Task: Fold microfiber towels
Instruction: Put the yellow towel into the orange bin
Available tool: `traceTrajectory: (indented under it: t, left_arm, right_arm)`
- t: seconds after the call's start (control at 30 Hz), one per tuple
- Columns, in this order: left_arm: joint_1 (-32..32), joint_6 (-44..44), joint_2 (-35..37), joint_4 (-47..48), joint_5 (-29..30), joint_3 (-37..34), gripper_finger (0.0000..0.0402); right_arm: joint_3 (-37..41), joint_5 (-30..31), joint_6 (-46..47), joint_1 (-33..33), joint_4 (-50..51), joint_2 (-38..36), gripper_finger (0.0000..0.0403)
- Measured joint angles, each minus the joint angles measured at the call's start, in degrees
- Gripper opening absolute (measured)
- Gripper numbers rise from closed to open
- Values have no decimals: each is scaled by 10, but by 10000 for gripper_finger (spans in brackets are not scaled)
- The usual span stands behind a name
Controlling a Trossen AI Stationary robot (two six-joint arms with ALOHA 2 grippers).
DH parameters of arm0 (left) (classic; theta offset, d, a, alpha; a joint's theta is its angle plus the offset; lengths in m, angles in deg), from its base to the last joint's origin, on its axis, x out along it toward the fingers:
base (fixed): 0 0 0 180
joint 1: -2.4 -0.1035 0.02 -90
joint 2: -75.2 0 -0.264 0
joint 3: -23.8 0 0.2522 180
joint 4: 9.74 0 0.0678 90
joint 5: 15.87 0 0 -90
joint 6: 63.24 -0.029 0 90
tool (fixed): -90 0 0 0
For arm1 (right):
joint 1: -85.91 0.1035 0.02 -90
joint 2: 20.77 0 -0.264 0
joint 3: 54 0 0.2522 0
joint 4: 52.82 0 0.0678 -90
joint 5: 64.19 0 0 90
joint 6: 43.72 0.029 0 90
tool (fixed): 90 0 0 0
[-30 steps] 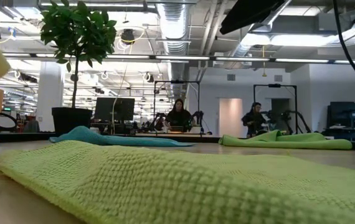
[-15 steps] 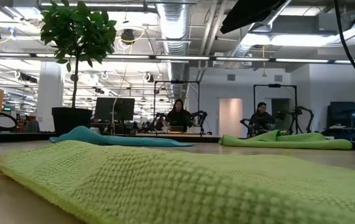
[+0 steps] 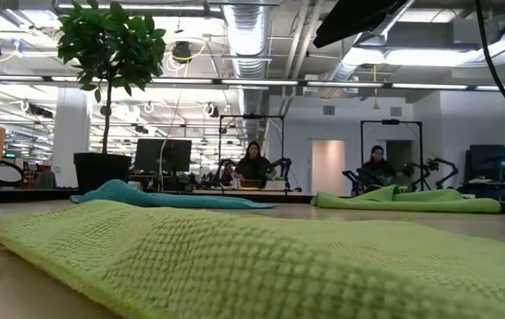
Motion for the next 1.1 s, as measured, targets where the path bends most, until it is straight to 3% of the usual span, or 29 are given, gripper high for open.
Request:
traceTrajectory:
  t: [0.5, 0.9, 1.1]
  left_arm:
    - [0, -23, 0, -49, 25, 0, 12]
    - [-1, -29, 0, -53, 27, 0, 120]
    - [-1, -65, 0, -47, 48, -1, 143]
  right_arm:
    - [0, 0, 0, 0, 0, 0, 234]
    - [0, 0, 0, 0, 0, 0, 234]
    - [0, 0, 1, 0, 0, 0, 234]
